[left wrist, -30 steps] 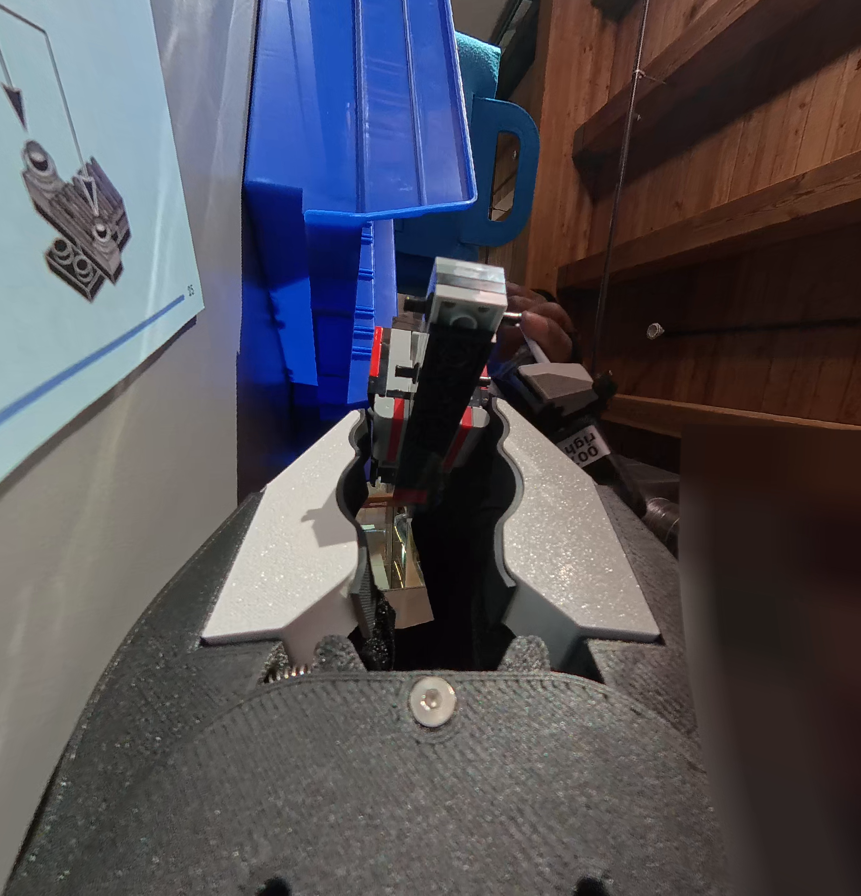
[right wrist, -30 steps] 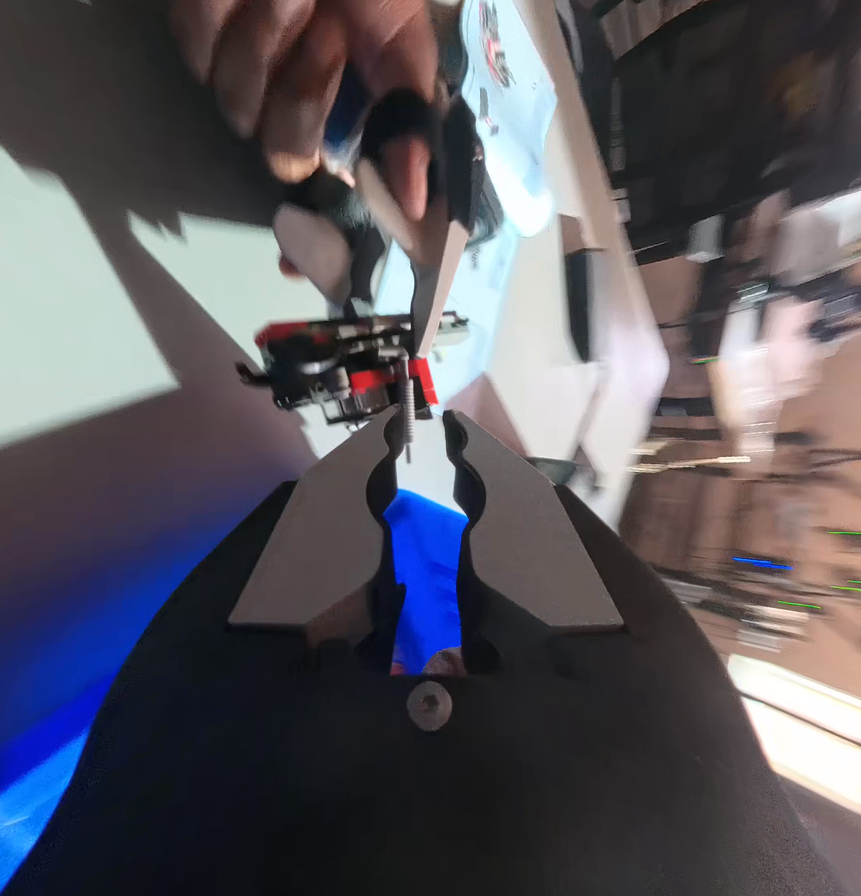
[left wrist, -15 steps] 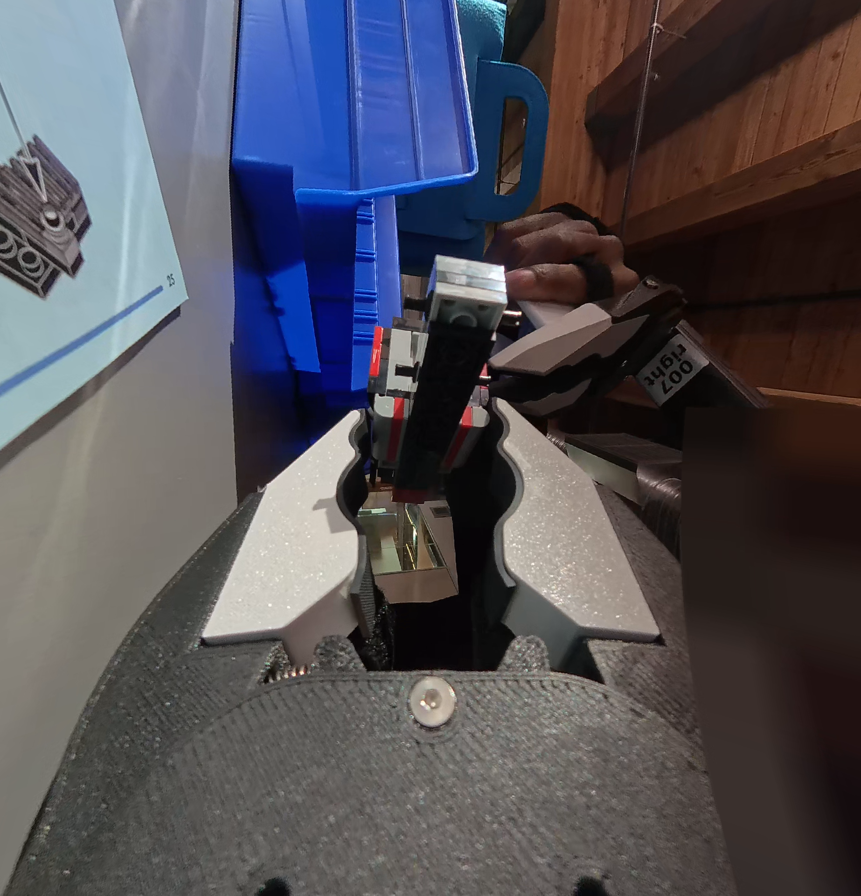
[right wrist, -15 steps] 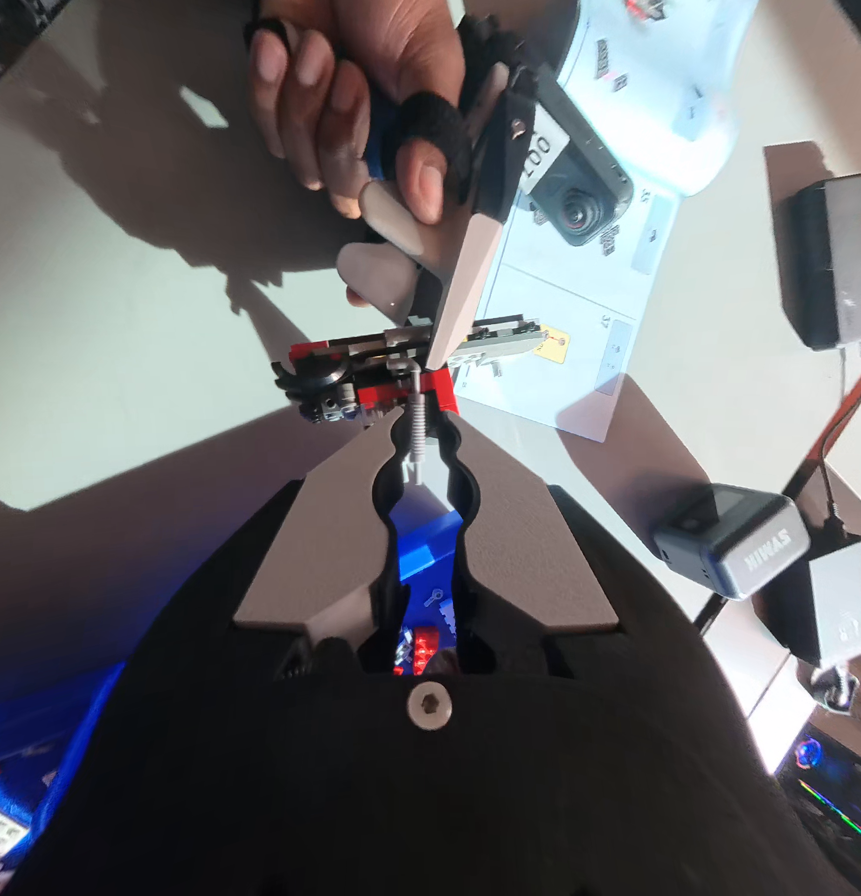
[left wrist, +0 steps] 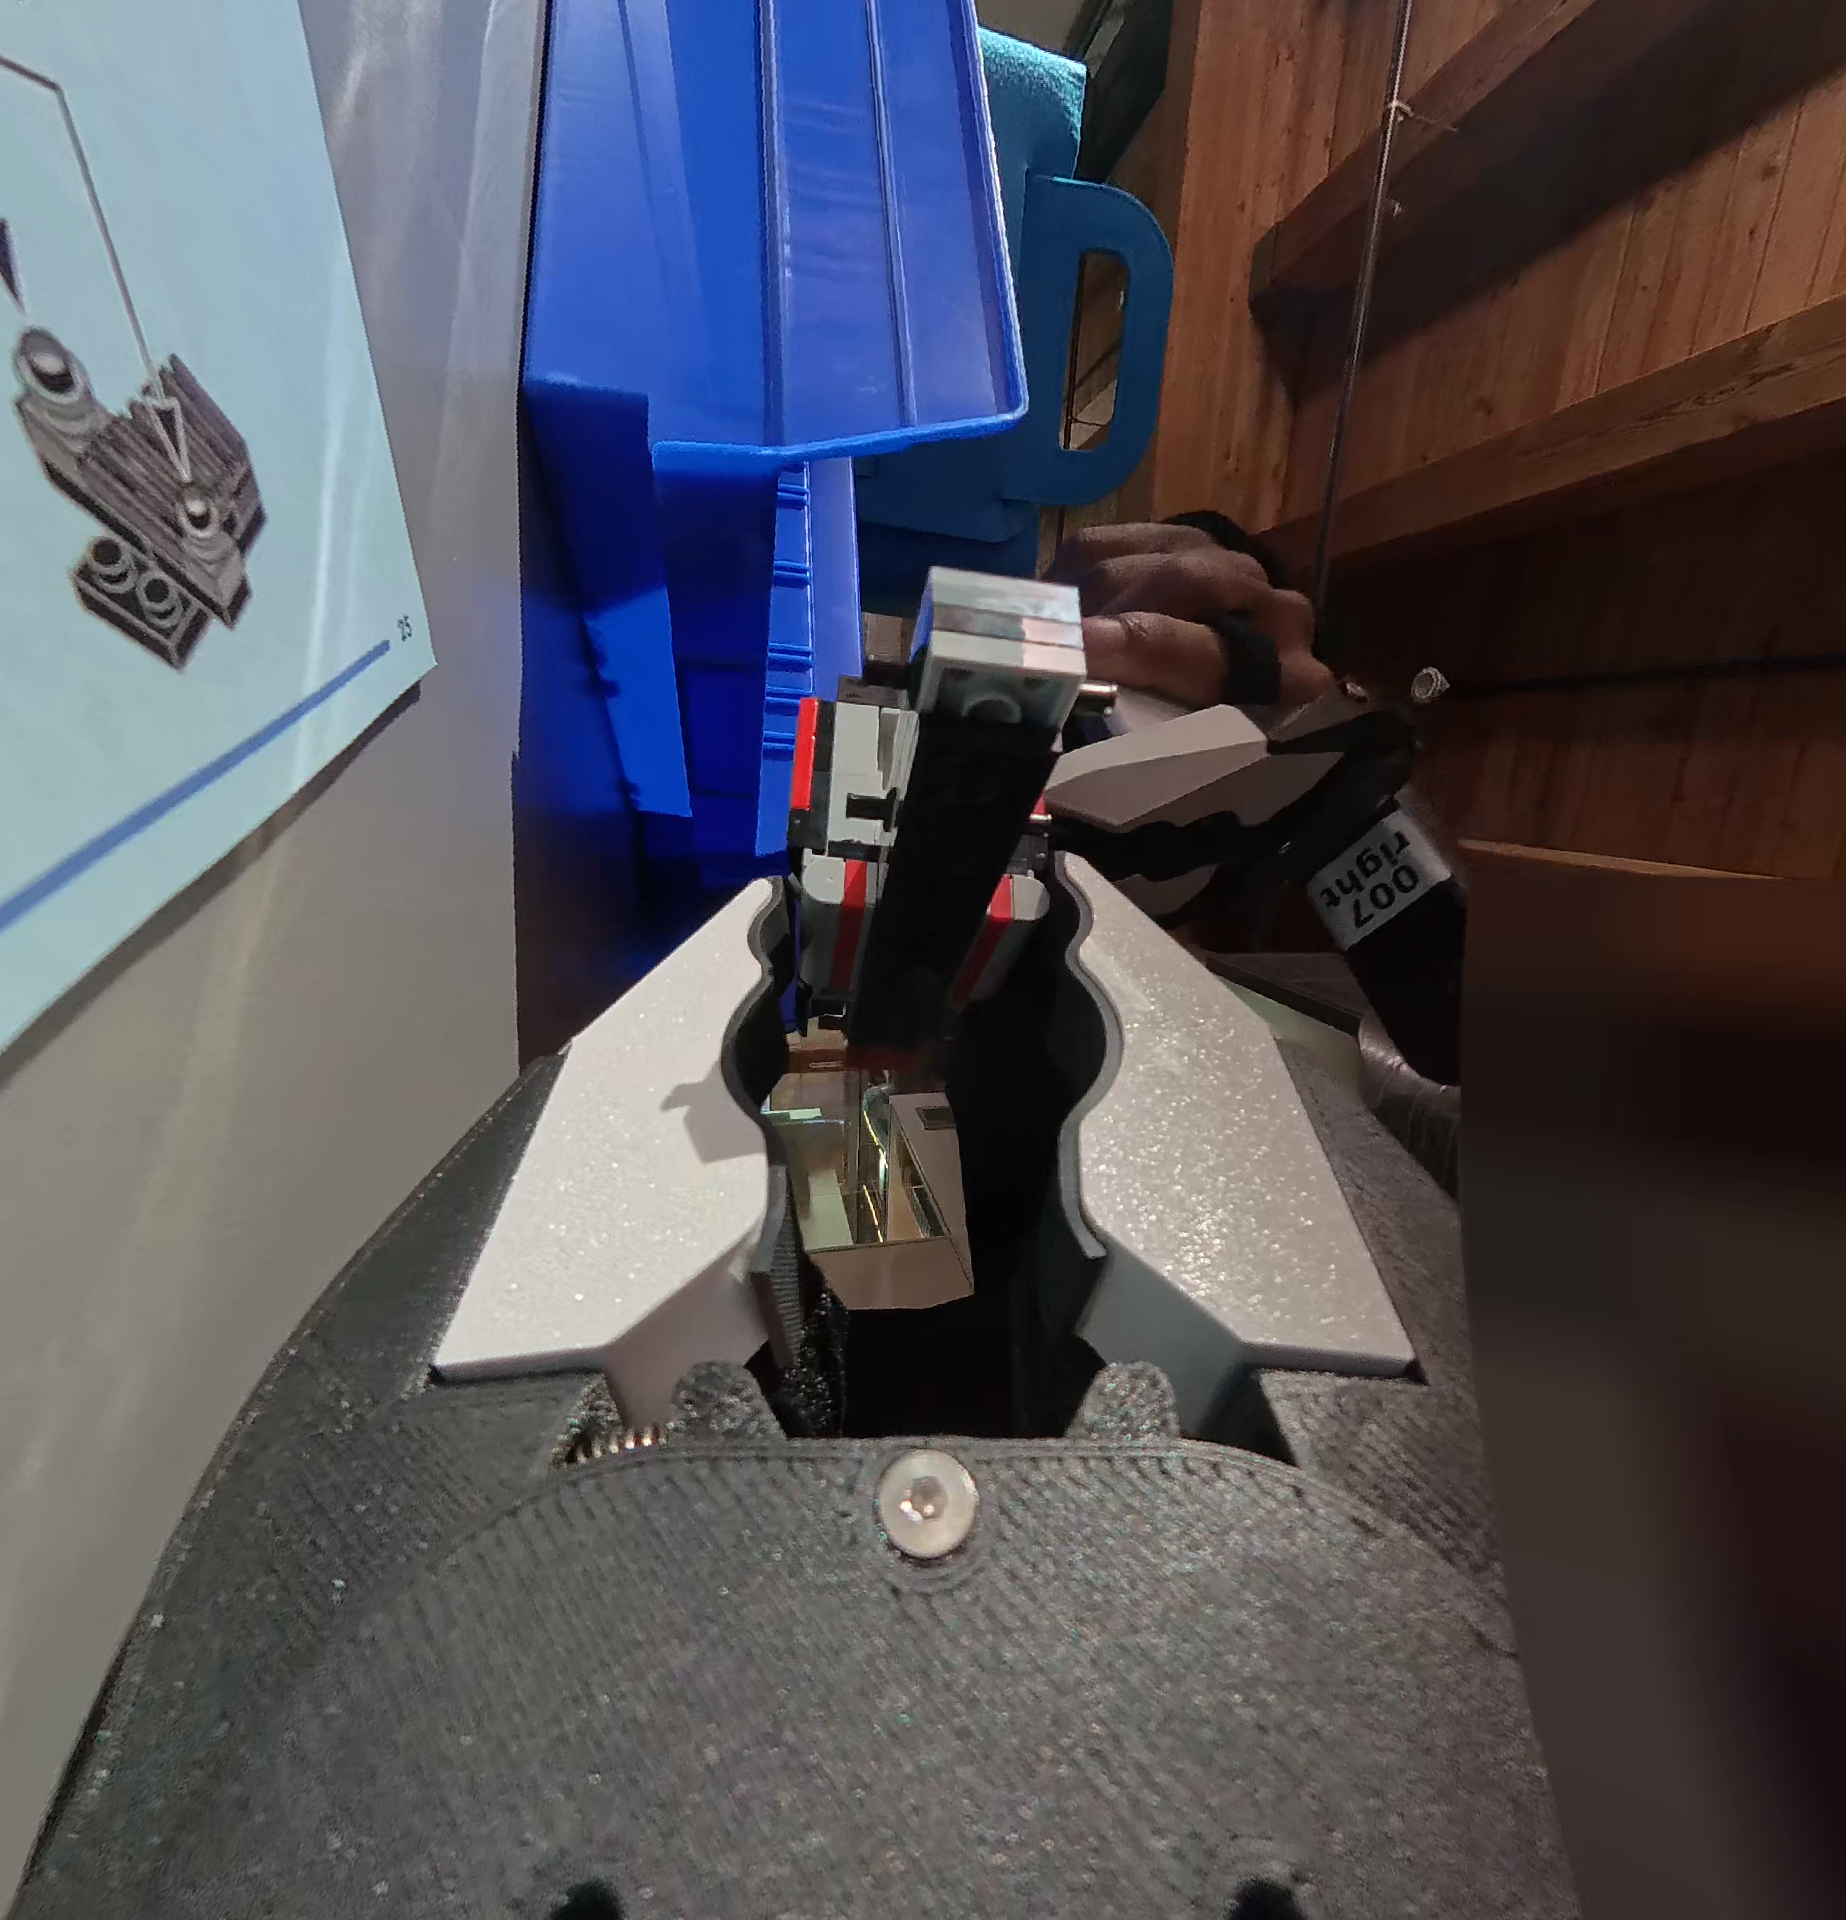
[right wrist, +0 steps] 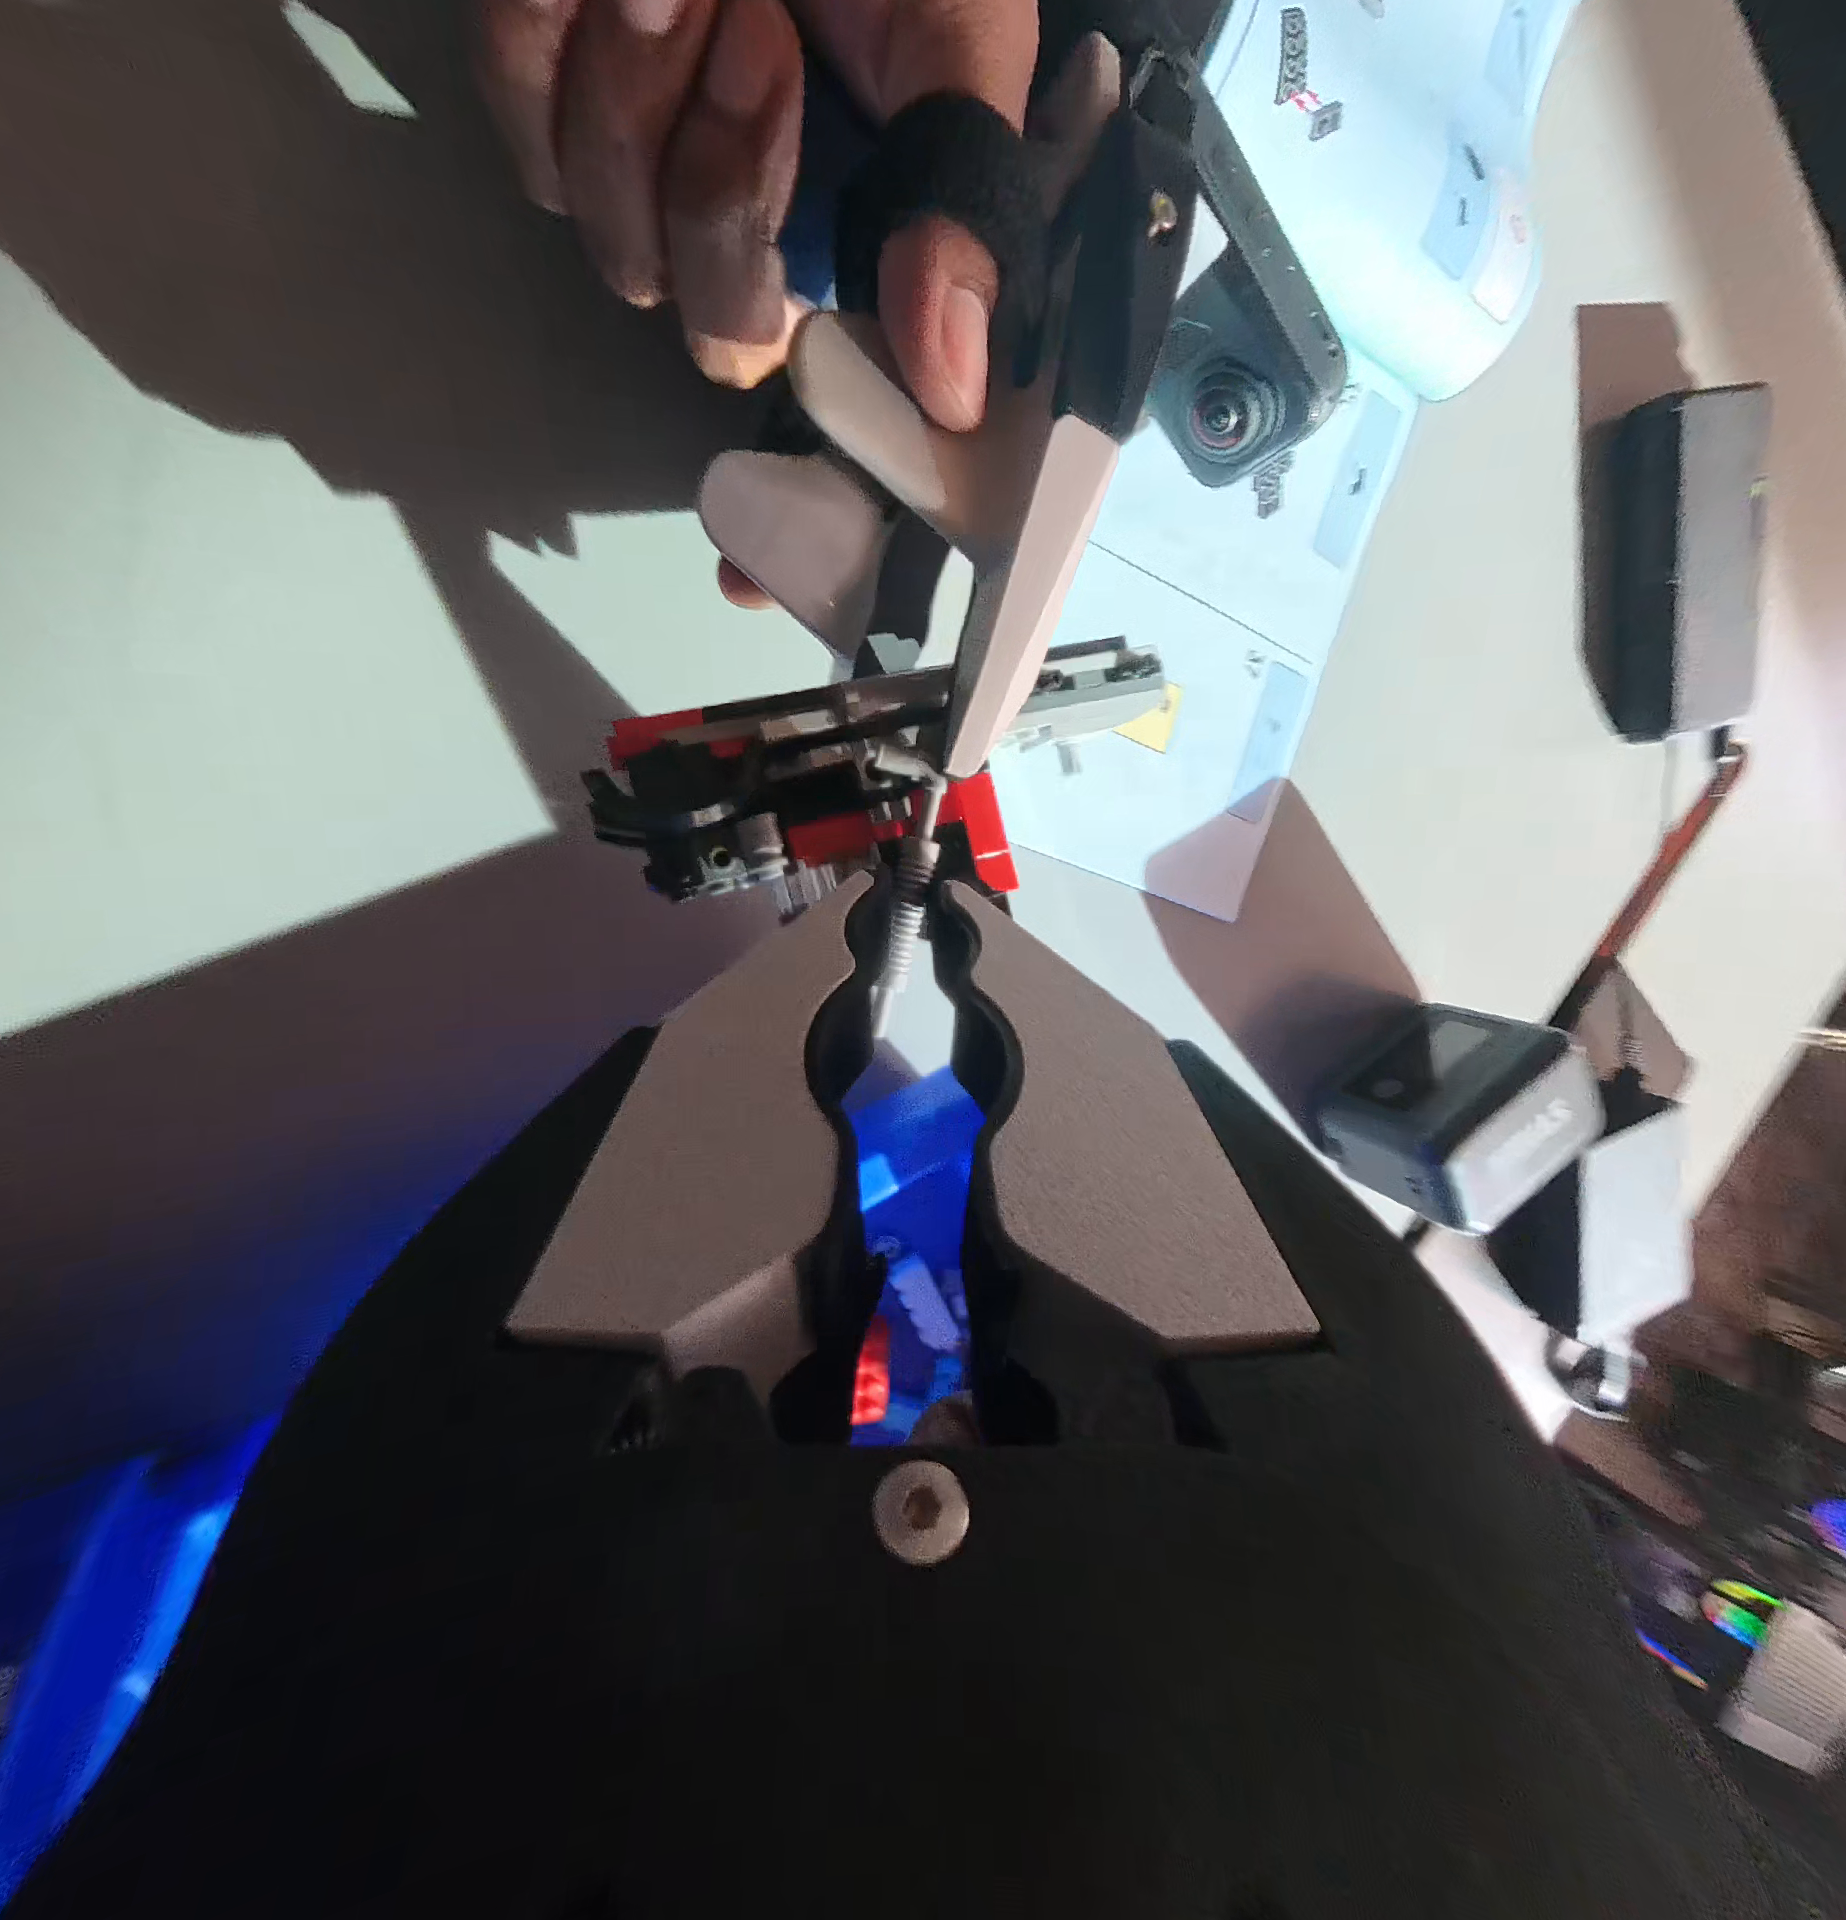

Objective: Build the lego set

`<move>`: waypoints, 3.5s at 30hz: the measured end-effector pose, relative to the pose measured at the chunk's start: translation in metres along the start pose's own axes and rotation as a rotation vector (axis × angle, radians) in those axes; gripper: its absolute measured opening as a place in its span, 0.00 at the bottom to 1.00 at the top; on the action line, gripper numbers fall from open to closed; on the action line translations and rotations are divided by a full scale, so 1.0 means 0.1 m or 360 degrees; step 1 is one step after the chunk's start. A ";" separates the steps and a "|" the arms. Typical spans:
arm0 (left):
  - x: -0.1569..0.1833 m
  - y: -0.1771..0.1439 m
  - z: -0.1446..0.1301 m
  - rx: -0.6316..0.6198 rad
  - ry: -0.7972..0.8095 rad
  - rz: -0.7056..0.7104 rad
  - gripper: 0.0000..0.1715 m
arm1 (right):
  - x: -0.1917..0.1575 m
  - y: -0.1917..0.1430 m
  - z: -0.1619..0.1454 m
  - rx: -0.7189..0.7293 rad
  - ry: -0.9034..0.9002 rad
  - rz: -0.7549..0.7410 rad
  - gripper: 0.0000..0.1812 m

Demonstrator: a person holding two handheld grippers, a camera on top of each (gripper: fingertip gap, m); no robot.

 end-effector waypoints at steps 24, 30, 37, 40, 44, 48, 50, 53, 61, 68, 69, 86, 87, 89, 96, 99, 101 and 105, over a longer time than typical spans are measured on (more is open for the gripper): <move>0.00 -0.05 0.04 0.0091 -0.0032 -0.0030 0.29 | -0.26 0.01 0.10 -0.0551 -0.0860 -0.1322 0.04; 0.00 -0.05 0.04 0.0091 -0.0030 -0.0026 0.29 | -0.28 -0.01 0.11 -0.0475 -0.0806 -0.1274 0.04; 0.00 -0.06 0.05 0.0097 -0.0031 -0.0025 0.29 | -0.32 -0.03 0.15 -0.0384 -0.0814 -0.1253 0.04; 0.00 -0.05 0.05 0.0094 -0.0024 -0.0020 0.29 | -0.35 -0.04 0.18 -0.0340 -0.0816 -0.1242 0.04; 0.00 -0.05 0.05 0.0091 -0.0019 -0.0018 0.28 | -0.39 -0.03 0.20 -0.0301 -0.0833 -0.1204 0.04; 0.01 -0.05 0.05 0.0091 -0.0010 -0.0014 0.28 | -0.38 -0.02 0.19 -0.0290 -0.0804 -0.1174 0.03; 0.01 -0.06 0.05 0.0093 -0.0006 -0.0010 0.28 | -0.37 -0.03 0.19 -0.0278 -0.0775 -0.1153 0.04; 0.00 -0.06 0.06 0.0091 -0.0001 0.0000 0.28 | -0.34 -0.02 0.17 -0.0275 -0.0722 -0.1119 0.04; -0.02 -0.02 0.02 0.0059 -0.0005 0.0012 0.29 | -0.27 -0.01 0.18 -0.0185 -0.0528 -0.1025 0.04; -0.02 -0.03 0.02 0.0065 -0.0008 0.0019 0.28 | -0.23 0.02 0.18 -0.0139 -0.0404 -0.0932 0.05; -0.02 -0.03 0.02 0.0067 -0.0009 0.0018 0.28 | -0.22 0.02 0.18 -0.0133 -0.0385 -0.0920 0.06; -0.02 -0.04 0.02 0.0078 -0.0028 0.0012 0.28 | -0.15 0.04 0.16 -0.0047 -0.0008 -0.0614 0.07; -0.02 -0.04 0.02 0.0079 -0.0027 0.0013 0.29 | -0.15 0.04 0.16 -0.0036 0.0023 -0.0593 0.07; -0.02 -0.04 0.02 0.0082 -0.0024 0.0018 0.29 | -0.14 0.05 0.17 -0.0014 0.0070 -0.0571 0.07; -0.02 -0.05 0.03 0.0091 -0.0026 0.0017 0.28 | -0.10 0.06 0.19 0.0048 0.0206 -0.0531 0.07; -0.02 -0.06 0.04 0.0103 -0.0024 0.0016 0.28 | -0.09 0.05 0.19 0.0069 0.0240 -0.0517 0.07; -0.01 -0.07 0.05 0.0117 -0.0018 0.0013 0.28 | -0.08 0.03 0.20 0.0092 0.0283 -0.0504 0.07; -0.01 -0.07 0.05 0.0119 -0.0008 0.0016 0.28 | -0.03 0.01 0.20 0.0146 0.0419 -0.0473 0.07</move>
Point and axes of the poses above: each gripper's, where its closed fingertips meet, y out along the fingers, z out of its top, x = y × z across the jaws, the point moved 4 cm from there along -y, back along the fingers, and after that the axes turned 13 degrees about -x, right-handed, at the moved point
